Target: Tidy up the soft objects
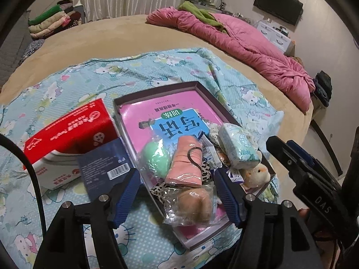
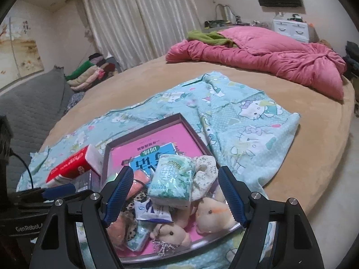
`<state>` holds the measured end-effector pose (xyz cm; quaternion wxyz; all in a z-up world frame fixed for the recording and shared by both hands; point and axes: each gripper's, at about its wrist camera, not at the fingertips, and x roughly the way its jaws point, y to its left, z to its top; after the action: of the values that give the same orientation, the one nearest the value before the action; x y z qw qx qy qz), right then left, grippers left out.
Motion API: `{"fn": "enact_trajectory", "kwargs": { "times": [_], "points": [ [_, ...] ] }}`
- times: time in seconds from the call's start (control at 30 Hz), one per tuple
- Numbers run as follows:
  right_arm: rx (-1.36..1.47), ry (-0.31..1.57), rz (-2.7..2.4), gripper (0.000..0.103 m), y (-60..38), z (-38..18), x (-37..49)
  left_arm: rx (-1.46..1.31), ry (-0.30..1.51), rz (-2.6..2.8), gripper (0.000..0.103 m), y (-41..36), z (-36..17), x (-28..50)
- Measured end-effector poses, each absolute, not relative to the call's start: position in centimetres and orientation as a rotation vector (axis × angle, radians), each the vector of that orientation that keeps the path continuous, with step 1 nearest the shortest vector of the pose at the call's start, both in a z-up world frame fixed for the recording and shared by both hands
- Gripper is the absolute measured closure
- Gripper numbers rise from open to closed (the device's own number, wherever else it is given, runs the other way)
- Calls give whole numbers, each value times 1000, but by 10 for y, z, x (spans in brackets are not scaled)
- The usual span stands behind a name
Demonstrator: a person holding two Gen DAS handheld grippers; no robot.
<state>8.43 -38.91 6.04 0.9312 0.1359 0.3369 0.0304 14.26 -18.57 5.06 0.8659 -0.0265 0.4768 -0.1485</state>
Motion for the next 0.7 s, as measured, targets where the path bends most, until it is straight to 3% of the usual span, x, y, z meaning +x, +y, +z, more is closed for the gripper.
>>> {"fn": "enact_trajectory", "kwargs": {
  "times": [0.1, 0.47, 0.57, 0.7],
  "points": [
    [275, 691, 51, 24, -383, 70, 82, -84, 989, -308, 20, -178, 57, 138],
    [246, 646, 63, 24, -354, 103, 69, -111, 953, -246, 19, -149, 74, 121],
    [229, 624, 67, 14, -346, 115, 65, -108, 945, -231, 19, -144, 78, 117],
    [219, 595, 78, 13, -338, 130, 60, -101, 927, -214, 19, -137, 85, 111]
  ]
}}
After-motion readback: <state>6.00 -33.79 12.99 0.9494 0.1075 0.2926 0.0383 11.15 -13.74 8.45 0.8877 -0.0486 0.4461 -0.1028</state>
